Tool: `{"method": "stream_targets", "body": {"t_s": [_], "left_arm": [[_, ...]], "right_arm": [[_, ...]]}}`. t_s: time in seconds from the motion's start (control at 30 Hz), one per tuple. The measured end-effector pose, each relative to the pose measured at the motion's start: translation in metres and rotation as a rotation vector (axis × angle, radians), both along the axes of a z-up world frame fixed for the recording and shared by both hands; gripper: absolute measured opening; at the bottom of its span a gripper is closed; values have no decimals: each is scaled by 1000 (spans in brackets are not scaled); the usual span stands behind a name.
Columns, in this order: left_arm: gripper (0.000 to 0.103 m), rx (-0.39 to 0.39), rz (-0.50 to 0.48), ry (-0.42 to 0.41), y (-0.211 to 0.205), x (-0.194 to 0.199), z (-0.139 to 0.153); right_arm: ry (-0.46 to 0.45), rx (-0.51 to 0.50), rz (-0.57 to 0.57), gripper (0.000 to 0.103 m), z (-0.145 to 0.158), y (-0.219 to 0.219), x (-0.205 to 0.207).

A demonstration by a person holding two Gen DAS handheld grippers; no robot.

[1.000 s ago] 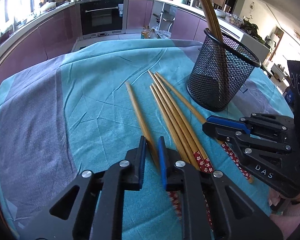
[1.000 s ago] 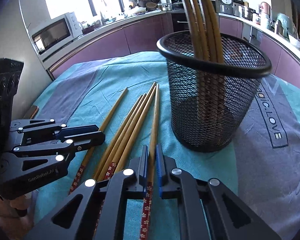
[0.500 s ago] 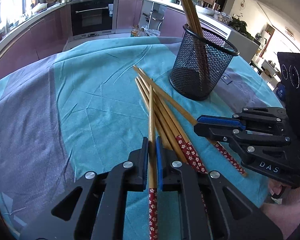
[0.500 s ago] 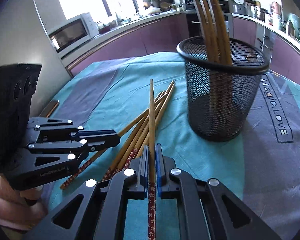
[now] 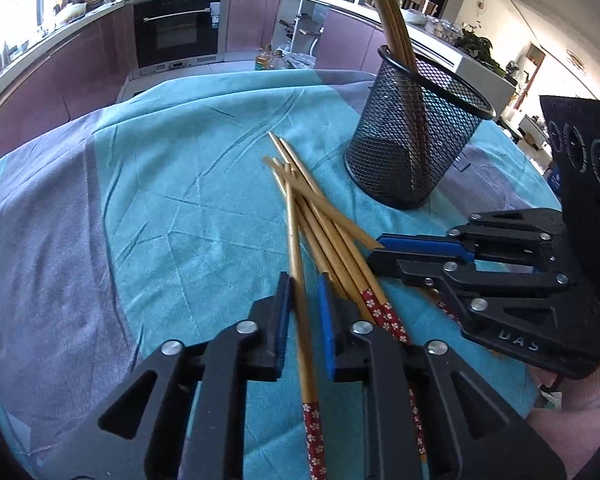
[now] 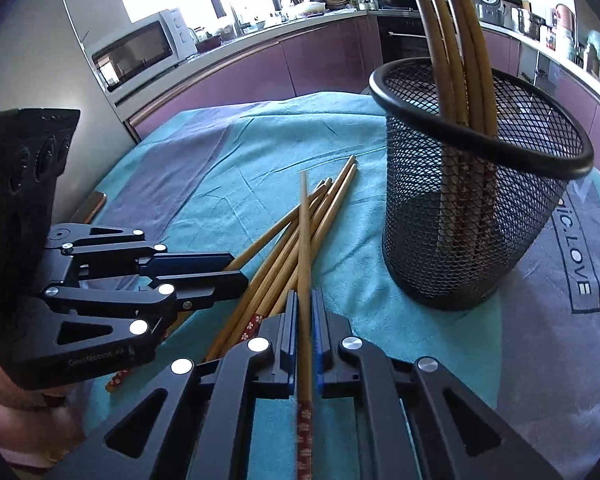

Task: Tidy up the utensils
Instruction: 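Grasp a chopstick with the right tool while the left tool grasps another, then lift both held chopsticks upright and carry them over the mesh cup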

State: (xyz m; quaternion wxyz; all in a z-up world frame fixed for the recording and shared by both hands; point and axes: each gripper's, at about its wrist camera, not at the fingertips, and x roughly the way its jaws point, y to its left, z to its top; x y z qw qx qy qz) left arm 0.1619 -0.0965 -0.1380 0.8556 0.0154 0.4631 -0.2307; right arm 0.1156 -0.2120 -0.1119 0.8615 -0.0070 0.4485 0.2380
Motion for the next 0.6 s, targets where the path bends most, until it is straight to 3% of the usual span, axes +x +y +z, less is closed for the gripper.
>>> {"method": "stream_targets", "body": {"t_s": [0.2,0.6], "left_arm": [[8,-56,-2,-23,4,-5,15],[8,-211,-61,-186,12,-23,97]], "right_arm": [[-74,39,6,6,27,-12,-13],[-264,113,-55,6,93,-50,-30]]}}
